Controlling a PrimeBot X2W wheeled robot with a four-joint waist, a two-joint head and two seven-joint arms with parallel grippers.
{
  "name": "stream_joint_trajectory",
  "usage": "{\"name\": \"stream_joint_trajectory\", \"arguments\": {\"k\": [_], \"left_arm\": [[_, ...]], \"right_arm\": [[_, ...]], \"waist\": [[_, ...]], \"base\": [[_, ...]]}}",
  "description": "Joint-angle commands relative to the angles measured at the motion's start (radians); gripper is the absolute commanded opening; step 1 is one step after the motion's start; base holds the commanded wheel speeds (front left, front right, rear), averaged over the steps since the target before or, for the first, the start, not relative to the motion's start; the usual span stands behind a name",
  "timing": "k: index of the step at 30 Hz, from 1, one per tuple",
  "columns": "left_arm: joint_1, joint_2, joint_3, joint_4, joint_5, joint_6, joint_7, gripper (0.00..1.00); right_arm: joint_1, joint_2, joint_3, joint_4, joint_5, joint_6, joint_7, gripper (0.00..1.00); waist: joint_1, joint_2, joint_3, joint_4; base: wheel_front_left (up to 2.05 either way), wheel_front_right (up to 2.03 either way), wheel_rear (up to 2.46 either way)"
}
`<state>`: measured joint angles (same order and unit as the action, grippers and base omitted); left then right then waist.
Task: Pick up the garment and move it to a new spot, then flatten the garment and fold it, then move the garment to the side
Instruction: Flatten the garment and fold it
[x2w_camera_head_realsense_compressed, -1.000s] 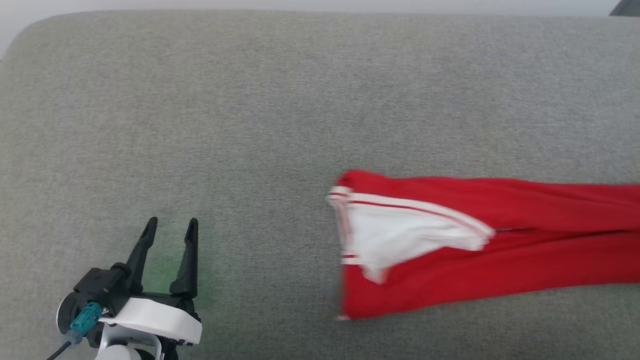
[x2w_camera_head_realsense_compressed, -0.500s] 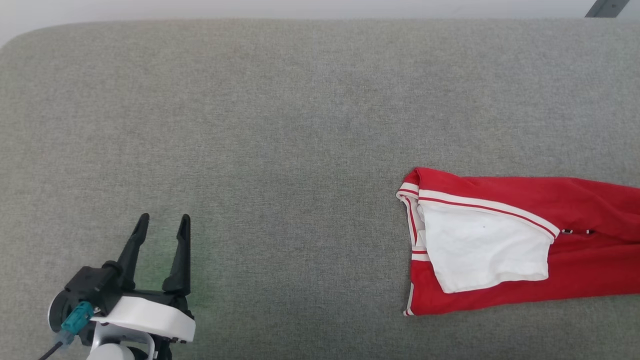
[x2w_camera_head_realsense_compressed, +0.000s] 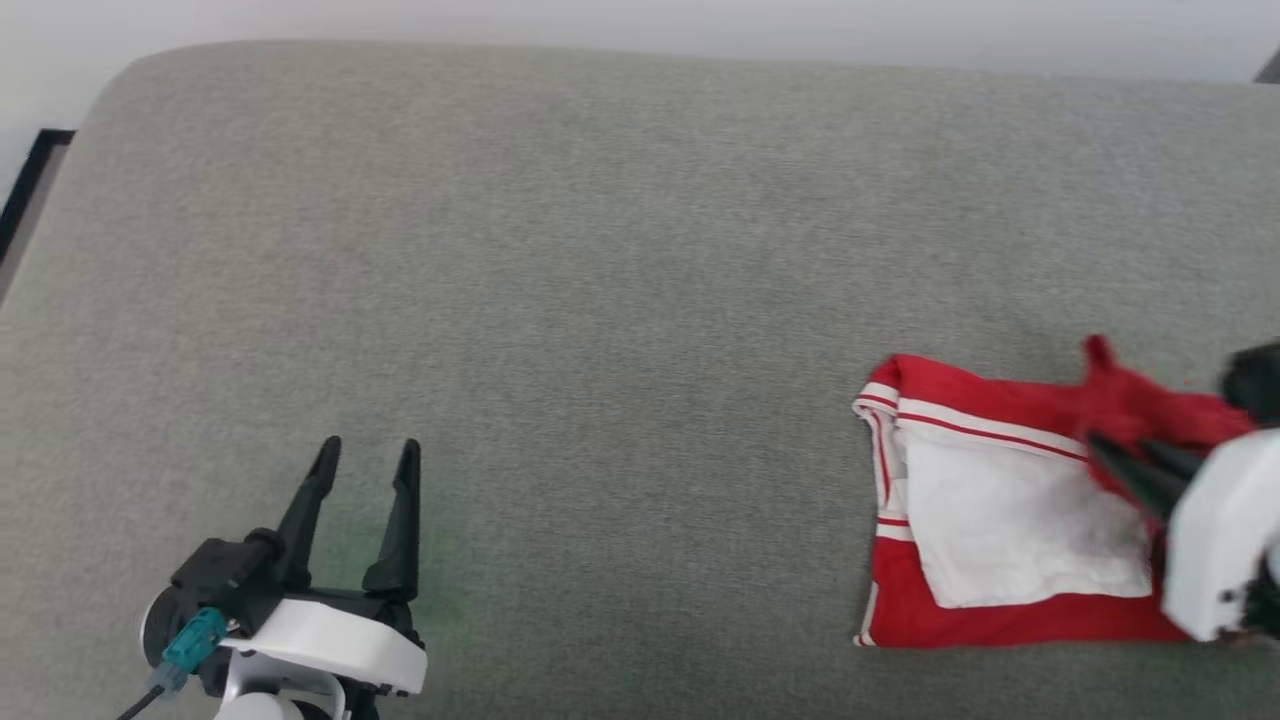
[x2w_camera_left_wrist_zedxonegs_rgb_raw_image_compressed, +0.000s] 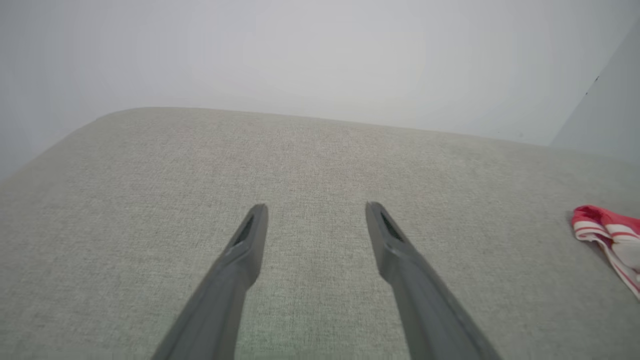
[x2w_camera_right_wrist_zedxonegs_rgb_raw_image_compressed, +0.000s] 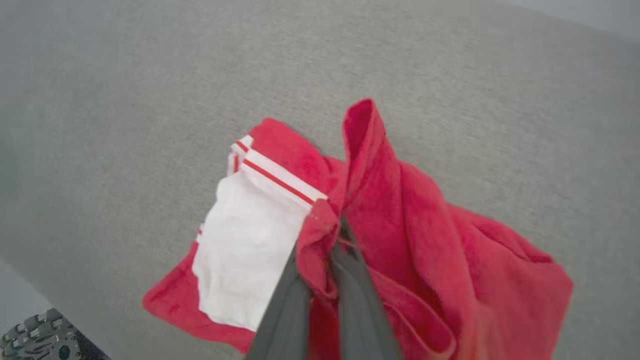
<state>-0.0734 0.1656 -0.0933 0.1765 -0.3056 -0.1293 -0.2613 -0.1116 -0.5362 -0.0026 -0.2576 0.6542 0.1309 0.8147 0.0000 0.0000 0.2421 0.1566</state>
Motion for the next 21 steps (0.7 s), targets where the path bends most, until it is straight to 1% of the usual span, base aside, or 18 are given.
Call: {"name": "stream_joint_trajectory", "arguments": {"k": [1,2,3,7,8,10,11,14,16,18,19,20,21], "left_arm": [[-0.001,-0.004,-0.004,0.003,-0.006,-0.001,-0.005,1.0],[-0.004,-0.008,-0.006,0.005,-0.007,-0.001,-0.005,1.0],[-0.004,-0.008,-0.006,0.005,-0.007,-0.001,-0.005,1.0],[-0.008,-0.02,-0.008,0.009,-0.011,-0.001,-0.005,1.0],[-0.013,-0.025,-0.014,0.012,-0.011,-0.001,-0.005,1.0],[-0.018,-0.026,-0.017,0.015,-0.011,-0.001,-0.005,1.0],[-0.018,-0.026,-0.017,0.015,-0.011,-0.001,-0.005,1.0],[-0.024,-0.027,-0.021,0.017,-0.014,-0.001,-0.005,1.0],[-0.023,-0.027,-0.021,0.018,-0.014,-0.001,-0.005,1.0],[-0.022,-0.023,-0.017,0.021,-0.015,0.0,-0.005,1.0],[-0.022,-0.023,-0.015,0.022,-0.015,0.0,-0.005,1.0],[-0.02,-0.022,-0.01,0.022,-0.016,0.0,-0.005,1.0],[-0.017,-0.021,-0.007,0.021,-0.018,0.0,-0.005,1.0]], "right_arm": [[-0.026,0.007,0.053,-0.021,-0.006,0.0,0.015,0.0],[-0.035,0.01,0.082,-0.027,-0.009,0.0,0.024,0.0],[-0.035,0.01,0.082,-0.027,-0.009,0.0,0.024,0.0],[-0.086,0.025,0.179,-0.016,-0.007,0.0,0.044,0.0],[-0.112,0.026,0.217,0.011,-0.02,0.0,0.047,0.0],[-0.13,0.039,0.256,0.048,-0.01,0.0,0.047,0.0],[-0.13,0.039,0.256,0.048,-0.01,0.0,0.047,0.0],[-0.151,0.04,0.297,0.111,-0.003,0.0,0.037,0.0],[-0.151,0.052,0.318,0.158,0.019,0.0,0.027,0.0],[-0.162,0.047,0.329,0.188,0.027,0.0,0.002,0.0],[-0.167,0.047,0.333,0.197,0.029,0.0,-0.013,0.1],[-0.171,0.048,0.338,0.202,0.034,0.0,-0.029,0.35],[-0.177,0.051,0.335,0.205,0.038,0.0,-0.05,0.9]], "waist": [[0.0,0.0,0.001,0.023],[0.0,0.0,0.001,0.03],[0.0,0.0,0.001,0.03],[0.0,0.0,0.004,0.051],[0.0,0.0,0.007,0.06],[0.0,0.0,0.009,0.067],[0.0,0.0,0.009,0.067],[0.0,0.0,0.009,0.074],[0.0,0.0,0.008,0.075],[0.0,0.0,0.006,0.074],[0.0,0.0,0.004,0.071],[0.0,0.0,0.003,0.066],[0.0,0.0,0.002,0.06]], "base": [[0.0,0.0,0.0],[0.0,0.0,0.0],[0.0,0.0,0.0],[0.0,0.0,0.0],[0.0,0.0,0.0],[0.0,0.0,0.0],[0.0,0.0,0.0],[0.0,0.0,0.0],[0.0,0.0,0.0],[0.0,0.0,0.0],[0.0,0.0,0.0],[0.0,0.0,0.0],[0.0,0.0,0.0]]}}
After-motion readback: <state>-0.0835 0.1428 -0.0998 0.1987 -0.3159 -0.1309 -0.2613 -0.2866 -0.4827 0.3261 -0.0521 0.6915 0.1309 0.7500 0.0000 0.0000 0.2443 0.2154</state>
